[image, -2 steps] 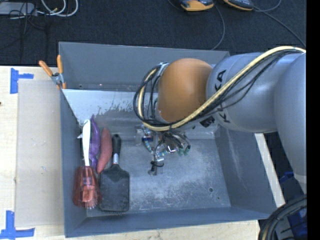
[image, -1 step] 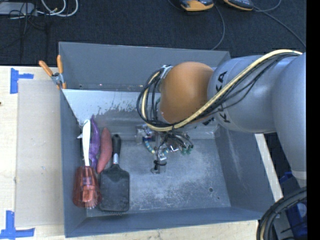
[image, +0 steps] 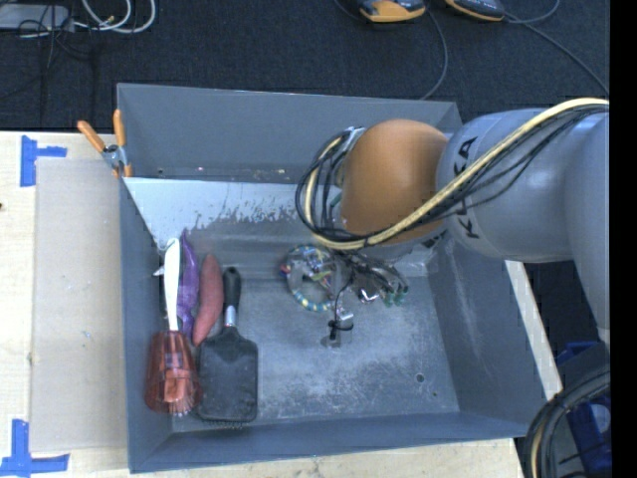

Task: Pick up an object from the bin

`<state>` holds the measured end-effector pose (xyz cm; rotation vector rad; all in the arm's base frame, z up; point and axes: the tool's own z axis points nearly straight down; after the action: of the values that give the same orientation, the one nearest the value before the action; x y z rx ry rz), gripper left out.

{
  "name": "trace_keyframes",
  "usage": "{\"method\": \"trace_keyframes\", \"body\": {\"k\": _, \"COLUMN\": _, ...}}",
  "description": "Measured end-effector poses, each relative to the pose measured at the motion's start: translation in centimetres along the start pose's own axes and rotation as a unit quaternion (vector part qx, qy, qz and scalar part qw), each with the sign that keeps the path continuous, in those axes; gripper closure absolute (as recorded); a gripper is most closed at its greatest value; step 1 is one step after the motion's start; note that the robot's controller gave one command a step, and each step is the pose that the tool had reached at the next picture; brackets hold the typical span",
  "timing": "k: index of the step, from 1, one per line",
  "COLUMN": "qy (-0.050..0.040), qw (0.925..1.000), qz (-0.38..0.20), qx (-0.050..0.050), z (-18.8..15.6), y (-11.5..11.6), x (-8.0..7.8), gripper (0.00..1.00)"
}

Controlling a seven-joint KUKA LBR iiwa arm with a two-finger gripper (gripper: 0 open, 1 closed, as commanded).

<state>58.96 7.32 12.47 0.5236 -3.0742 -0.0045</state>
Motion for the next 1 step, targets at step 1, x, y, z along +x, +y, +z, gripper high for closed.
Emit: {"method": "trace_keyframes", "body": {"k": 1, "qy": -0.0105, "qw": 0.9999, "qz": 0.007, "qx": 0.002, "z": -6.75, "y": -2.90, "x": 0.45, "gripper": 0.00}}
